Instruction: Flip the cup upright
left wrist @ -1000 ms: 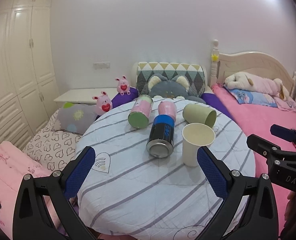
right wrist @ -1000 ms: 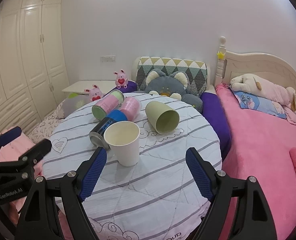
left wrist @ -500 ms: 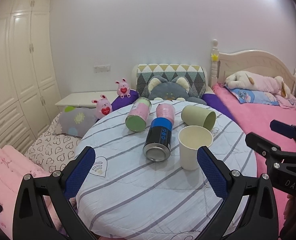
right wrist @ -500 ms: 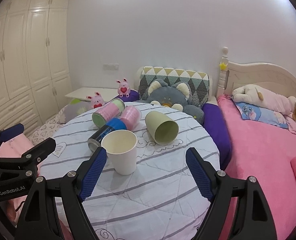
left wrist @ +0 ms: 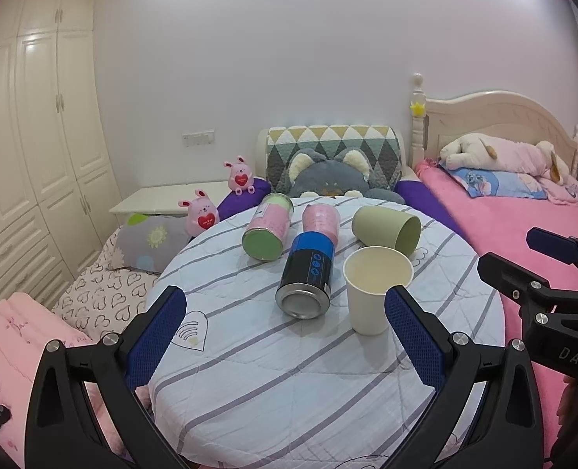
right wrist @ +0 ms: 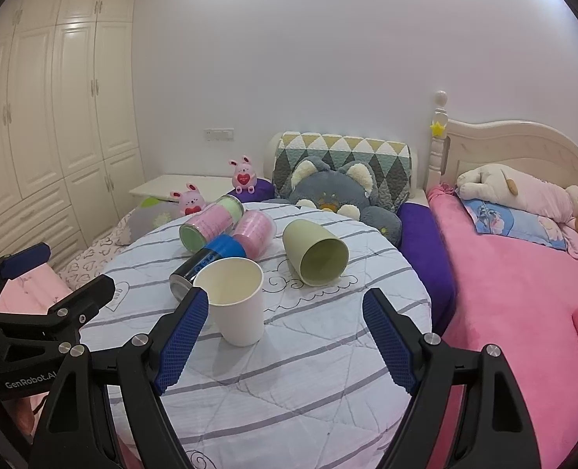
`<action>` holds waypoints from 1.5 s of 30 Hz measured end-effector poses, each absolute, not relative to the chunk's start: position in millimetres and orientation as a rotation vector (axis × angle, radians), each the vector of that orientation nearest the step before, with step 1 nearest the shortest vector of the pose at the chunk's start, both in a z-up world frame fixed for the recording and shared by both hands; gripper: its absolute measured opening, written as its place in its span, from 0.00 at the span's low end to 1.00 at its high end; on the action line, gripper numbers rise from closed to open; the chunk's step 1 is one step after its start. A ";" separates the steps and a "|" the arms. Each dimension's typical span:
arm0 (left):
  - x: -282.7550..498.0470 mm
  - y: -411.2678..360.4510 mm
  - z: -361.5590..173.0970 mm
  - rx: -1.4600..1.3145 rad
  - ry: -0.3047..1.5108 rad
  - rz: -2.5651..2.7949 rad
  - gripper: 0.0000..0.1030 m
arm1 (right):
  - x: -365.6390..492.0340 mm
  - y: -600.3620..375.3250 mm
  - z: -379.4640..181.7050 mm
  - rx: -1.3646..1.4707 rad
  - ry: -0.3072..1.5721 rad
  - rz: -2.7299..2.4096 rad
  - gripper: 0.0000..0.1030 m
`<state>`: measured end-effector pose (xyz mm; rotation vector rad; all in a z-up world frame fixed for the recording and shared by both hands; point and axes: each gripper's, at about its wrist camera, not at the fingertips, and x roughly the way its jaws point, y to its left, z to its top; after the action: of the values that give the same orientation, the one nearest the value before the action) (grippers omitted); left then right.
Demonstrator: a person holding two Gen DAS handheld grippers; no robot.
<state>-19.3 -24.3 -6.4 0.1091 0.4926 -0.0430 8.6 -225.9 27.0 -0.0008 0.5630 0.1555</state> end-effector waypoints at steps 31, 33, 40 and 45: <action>-16.2 -28.3 -11.6 0.115 0.501 -0.058 1.00 | 13.9 -224.2 22.4 -0.002 0.575 0.154 0.80; -16.4 -28.2 -11.5 0.113 0.497 -0.055 1.00 | 14.5 -223.1 21.8 -0.004 0.577 0.156 0.80; -13.2 -27.3 -14.1 0.107 0.499 -0.059 1.00 | 16.4 -222.6 20.8 -0.004 0.580 0.158 0.80; -12.6 -25.9 -14.5 0.103 0.500 -0.061 1.00 | 18.3 -220.9 18.2 -0.004 0.584 0.161 0.80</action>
<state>-12.6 -25.9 -14.5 0.1033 0.5003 -0.0609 18.3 -220.9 18.2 -0.0040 0.5841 0.1614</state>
